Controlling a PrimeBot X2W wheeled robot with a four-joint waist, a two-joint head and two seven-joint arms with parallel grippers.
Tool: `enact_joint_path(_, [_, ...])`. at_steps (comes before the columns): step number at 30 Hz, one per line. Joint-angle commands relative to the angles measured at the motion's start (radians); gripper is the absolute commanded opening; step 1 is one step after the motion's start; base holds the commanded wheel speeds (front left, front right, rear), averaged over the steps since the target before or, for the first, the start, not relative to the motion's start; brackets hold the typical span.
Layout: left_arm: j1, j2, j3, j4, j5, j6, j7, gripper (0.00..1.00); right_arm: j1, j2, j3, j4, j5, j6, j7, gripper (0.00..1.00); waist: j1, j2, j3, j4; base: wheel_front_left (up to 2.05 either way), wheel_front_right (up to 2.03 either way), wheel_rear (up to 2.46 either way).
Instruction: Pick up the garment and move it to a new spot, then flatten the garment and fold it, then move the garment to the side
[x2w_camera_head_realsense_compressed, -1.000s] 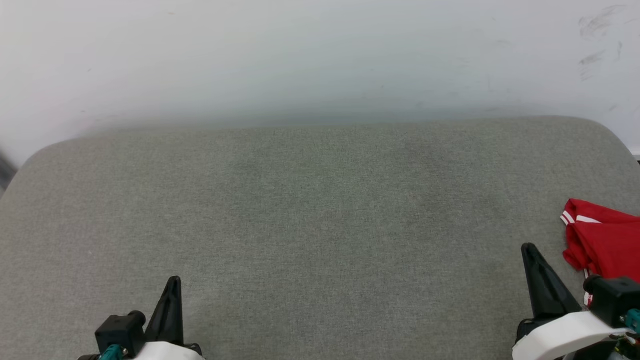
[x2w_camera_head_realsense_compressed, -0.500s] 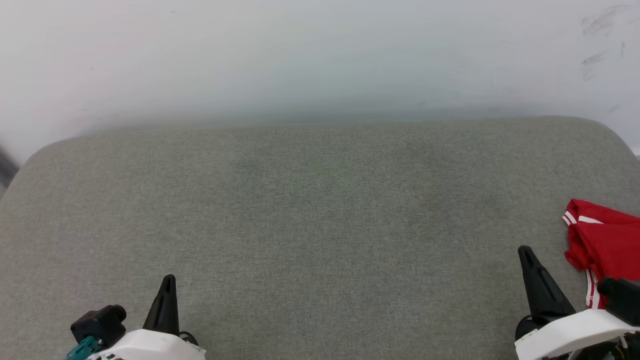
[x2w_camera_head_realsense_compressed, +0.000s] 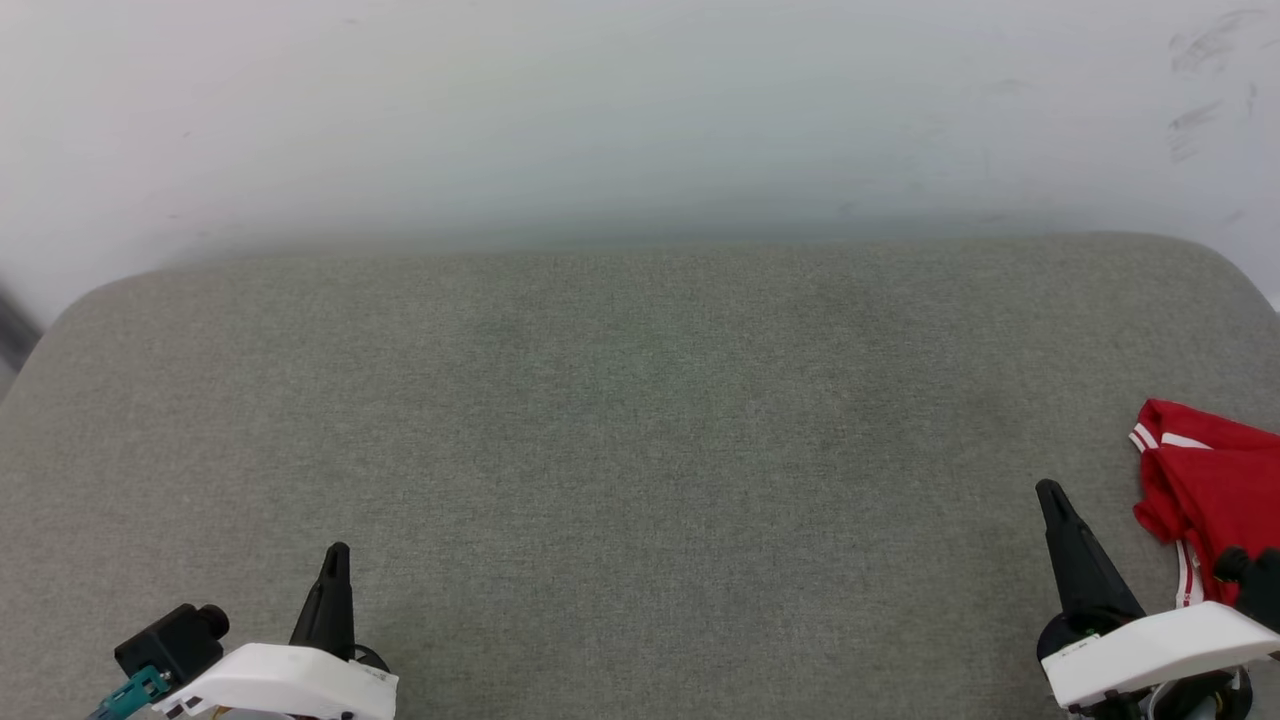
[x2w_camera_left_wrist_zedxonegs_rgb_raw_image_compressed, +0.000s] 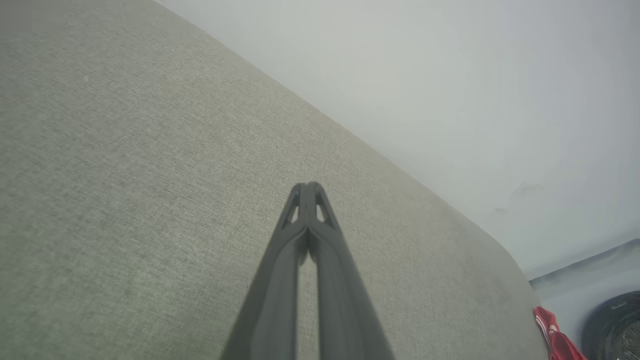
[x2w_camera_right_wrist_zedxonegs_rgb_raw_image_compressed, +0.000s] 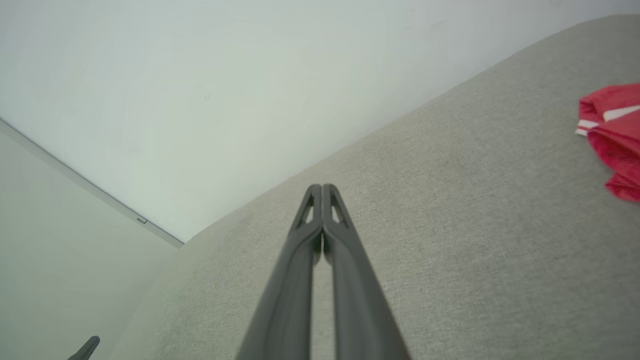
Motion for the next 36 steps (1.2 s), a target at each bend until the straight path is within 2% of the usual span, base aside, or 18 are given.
enact_joint_path(1, [-0.031,-0.002,0.011,-0.009,-0.027,-0.008,0.007,0.00,-0.030,-0.009,-0.001,-0.003,0.035,0.000,-0.002,0.00,0.0000,-0.0001,0.000,0.000,0.00,0.00,0.00])
enact_joint_path(13, [-0.052,-0.027,0.047,0.002,-0.188,-0.035,0.056,0.00,-0.056,-0.011,-0.006,0.045,0.228,0.000,0.005,0.00,0.0000,-0.0001,0.002,0.005,0.00,0.00,0.00])
enact_joint_path(36, [-0.080,-0.062,0.095,0.018,-0.408,-0.074,0.123,0.00,-0.093,-0.012,-0.016,0.112,0.490,0.000,0.016,0.00,0.0000,-0.0001,0.005,0.013,0.00,0.00,0.00])
